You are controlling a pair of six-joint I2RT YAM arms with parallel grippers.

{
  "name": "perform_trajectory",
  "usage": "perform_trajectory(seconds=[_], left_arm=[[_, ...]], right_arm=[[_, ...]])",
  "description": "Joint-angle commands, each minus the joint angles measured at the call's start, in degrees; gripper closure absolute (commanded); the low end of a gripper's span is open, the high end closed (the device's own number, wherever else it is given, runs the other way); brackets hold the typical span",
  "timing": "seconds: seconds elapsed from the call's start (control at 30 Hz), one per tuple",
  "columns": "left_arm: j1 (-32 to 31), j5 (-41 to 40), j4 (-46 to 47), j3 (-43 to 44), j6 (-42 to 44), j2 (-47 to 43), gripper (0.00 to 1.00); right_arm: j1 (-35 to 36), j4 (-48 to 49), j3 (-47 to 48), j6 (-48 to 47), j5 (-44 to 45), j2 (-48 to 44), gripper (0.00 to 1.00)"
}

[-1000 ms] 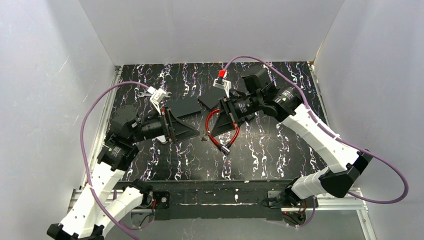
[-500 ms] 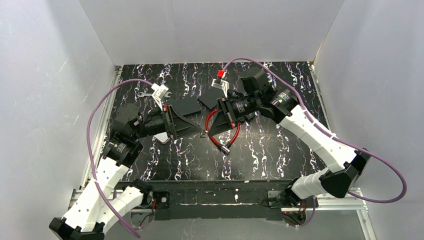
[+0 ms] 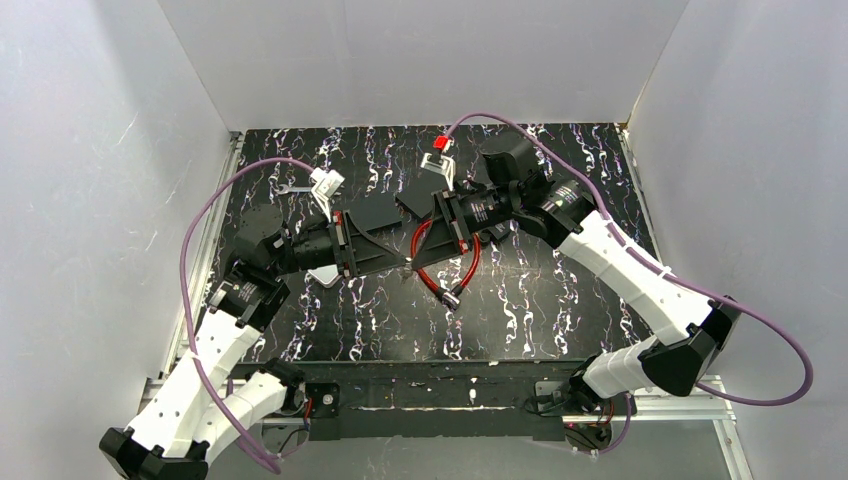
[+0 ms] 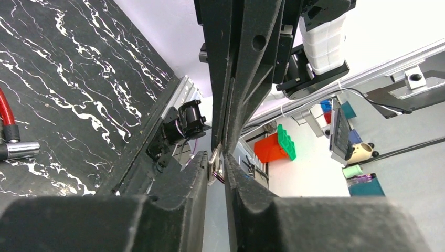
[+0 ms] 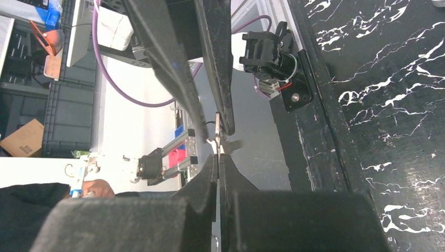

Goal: Unlock with the key

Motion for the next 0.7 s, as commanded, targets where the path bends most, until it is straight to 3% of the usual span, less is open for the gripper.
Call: perform_trajectory(seconds=[0.0, 0.07, 0.2, 0.4, 0.67], left_arm=[[-0.2, 1.6, 0.0, 0.0, 1.2, -0.5, 0.91], [-0.2, 1.4, -0.4, 0.1, 1.4, -0.5, 0.99], [-0.2, 0.3, -2.3, 0.2, 1.9, -0.8, 1.00], [-0.2, -3.0, -4.2, 0.2, 2.5, -2.5, 1.00], [-0.2, -5.1, -11.2, 2.1, 6.5, -5.5, 1.00]], right_arm=[[0.0, 3.3, 0.2, 0.2, -0.6, -1.4, 0.99], [0.0, 3.8, 0.1, 0.6, -0.5, -1.4, 0.99], [0.0, 5.6, -0.3, 1.3, 0.2, -1.6, 0.98], [-0.1, 6.3, -1.1, 0.9, 6.8, -3.4, 0.54], [-0.1, 1.6, -2.5, 0.8, 27.9, -6.8, 0.36]])
